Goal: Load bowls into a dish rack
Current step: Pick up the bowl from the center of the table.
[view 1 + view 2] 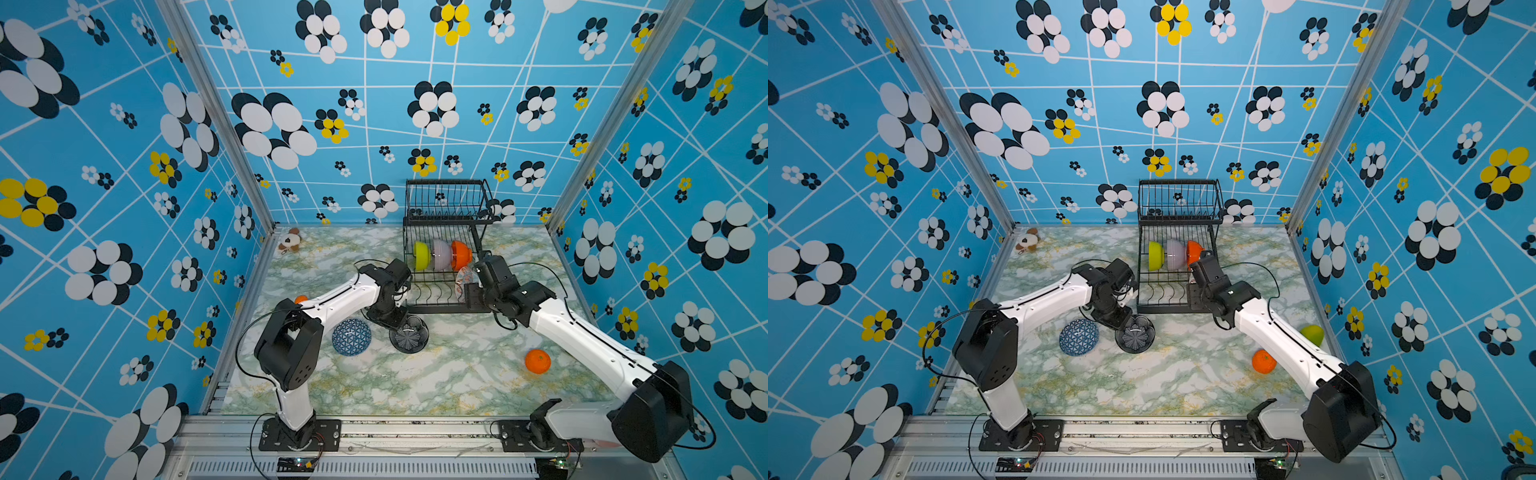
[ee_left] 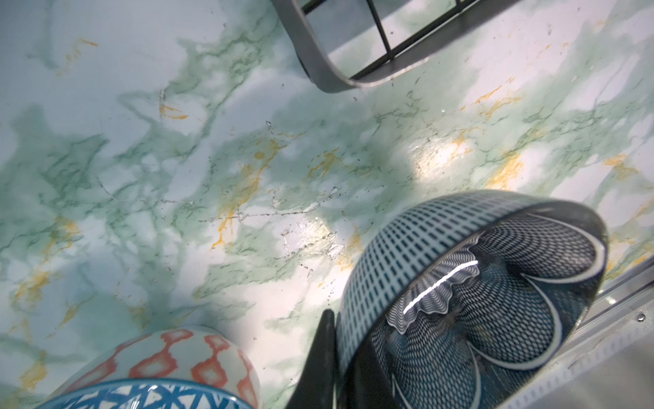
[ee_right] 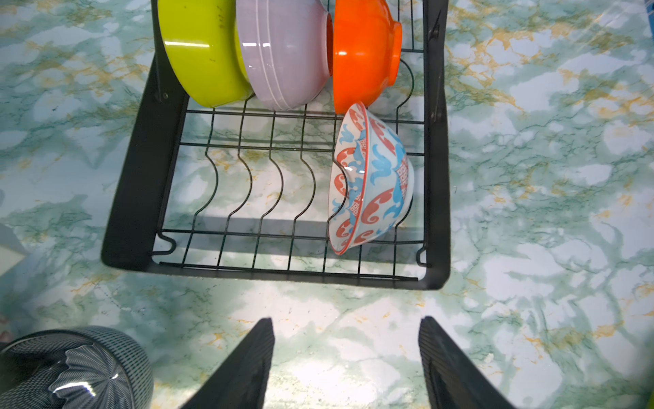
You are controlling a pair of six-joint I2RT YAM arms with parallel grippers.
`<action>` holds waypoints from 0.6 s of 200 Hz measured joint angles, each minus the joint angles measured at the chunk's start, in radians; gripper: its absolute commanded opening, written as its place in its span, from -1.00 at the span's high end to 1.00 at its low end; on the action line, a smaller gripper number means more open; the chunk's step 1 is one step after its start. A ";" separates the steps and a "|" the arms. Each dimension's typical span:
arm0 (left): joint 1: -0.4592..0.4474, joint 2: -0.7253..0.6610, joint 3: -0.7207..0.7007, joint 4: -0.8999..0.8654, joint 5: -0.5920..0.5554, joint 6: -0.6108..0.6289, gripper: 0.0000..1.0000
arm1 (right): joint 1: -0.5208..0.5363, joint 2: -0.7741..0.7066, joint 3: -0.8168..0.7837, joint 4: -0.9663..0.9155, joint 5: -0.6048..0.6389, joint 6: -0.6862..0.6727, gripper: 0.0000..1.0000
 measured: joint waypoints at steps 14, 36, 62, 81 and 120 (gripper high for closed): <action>0.000 -0.006 0.000 0.005 0.005 -0.007 1.00 | 0.012 0.000 0.001 0.000 -0.026 0.010 -0.38; 0.002 -0.011 0.000 0.015 0.023 -0.018 1.00 | 0.032 0.004 0.004 0.000 -0.084 0.022 -0.38; 0.003 -0.013 0.000 0.020 0.047 -0.032 1.00 | 0.056 0.035 0.008 0.006 -0.149 0.045 -0.39; 0.003 -0.021 0.000 0.021 0.055 -0.041 1.00 | 0.083 0.073 0.008 0.010 -0.187 0.061 -0.38; 0.010 -0.050 0.000 0.023 0.072 -0.047 1.00 | 0.113 0.120 0.005 0.049 -0.271 0.105 -0.28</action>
